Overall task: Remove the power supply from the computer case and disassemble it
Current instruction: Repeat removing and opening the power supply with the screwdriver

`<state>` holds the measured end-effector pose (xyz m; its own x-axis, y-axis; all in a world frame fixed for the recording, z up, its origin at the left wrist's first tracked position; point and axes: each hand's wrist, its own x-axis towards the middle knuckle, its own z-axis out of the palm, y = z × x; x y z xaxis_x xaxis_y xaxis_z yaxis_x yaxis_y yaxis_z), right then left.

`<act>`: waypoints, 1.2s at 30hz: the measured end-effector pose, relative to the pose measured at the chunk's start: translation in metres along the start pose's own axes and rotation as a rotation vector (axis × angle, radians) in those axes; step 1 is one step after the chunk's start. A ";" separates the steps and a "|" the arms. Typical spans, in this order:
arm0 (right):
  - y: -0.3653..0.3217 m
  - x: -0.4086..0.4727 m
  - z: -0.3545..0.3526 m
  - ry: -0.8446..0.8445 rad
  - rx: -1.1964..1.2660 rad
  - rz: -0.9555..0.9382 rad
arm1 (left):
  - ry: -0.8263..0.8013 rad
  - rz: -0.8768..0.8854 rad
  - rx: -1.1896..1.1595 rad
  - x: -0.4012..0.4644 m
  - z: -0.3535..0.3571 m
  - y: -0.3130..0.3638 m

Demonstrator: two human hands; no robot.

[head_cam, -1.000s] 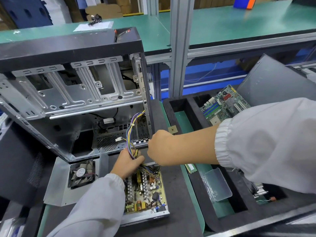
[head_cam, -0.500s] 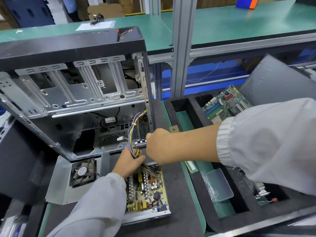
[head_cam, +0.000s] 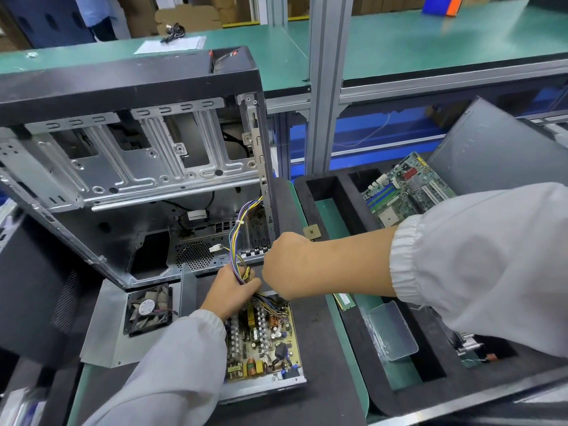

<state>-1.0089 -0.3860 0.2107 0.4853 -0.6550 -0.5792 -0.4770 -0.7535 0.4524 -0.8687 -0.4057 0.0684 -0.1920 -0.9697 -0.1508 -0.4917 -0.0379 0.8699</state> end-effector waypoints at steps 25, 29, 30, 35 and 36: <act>0.000 0.016 -0.008 -0.003 0.141 -0.034 | 0.009 0.032 -0.087 -0.006 -0.001 0.012; 0.002 0.013 -0.007 0.034 0.095 -0.005 | -0.007 0.046 -0.068 -0.006 -0.002 0.011; 0.002 0.013 -0.006 0.044 0.087 -0.006 | -0.005 0.041 -0.062 -0.006 -0.002 0.010; -0.003 0.018 -0.004 -0.017 0.083 -0.036 | -0.011 0.052 -0.037 -0.003 -0.002 0.005; -0.003 0.019 -0.004 -0.028 0.087 -0.043 | -0.010 0.052 -0.033 -0.003 -0.001 0.005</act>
<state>-0.9954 -0.3964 0.2006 0.4860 -0.6197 -0.6163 -0.5190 -0.7720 0.3670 -0.8692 -0.4032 0.0737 -0.2246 -0.9683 -0.1097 -0.4528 0.0040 0.8916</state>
